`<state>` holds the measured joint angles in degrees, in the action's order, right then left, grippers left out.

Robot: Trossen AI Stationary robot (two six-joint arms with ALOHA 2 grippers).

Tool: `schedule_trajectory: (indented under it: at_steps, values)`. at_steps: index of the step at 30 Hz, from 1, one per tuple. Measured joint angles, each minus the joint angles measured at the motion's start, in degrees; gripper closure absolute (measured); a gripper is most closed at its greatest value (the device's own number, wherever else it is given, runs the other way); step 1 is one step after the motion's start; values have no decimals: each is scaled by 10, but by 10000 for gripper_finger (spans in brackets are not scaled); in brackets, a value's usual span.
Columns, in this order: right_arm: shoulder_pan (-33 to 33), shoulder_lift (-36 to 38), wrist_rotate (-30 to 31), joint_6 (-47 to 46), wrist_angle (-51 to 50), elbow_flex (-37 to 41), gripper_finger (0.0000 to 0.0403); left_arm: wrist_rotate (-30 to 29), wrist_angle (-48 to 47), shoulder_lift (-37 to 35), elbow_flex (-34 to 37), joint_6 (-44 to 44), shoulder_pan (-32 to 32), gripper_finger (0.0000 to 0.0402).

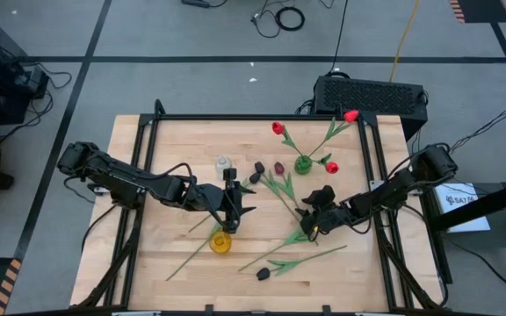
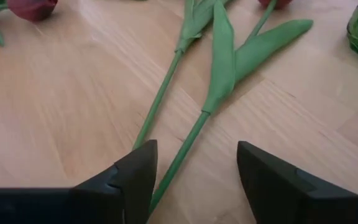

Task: Sort flowers into vase by color
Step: Put the top dark red tulip into the transparent vase

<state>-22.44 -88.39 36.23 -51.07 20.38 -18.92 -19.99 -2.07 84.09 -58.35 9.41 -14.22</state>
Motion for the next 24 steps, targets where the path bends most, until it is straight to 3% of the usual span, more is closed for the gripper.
schedule_trajectory:
  at_steps: [15, 24]
  values:
    - [0, -18, 3, 63, 4, -4, 225, 0, 0, 0, 0, -1, 11, 191]
    - [-1, -85, 23, 106, 6, -54, 283, 0, 0, 0, 0, -1, 11, 191]
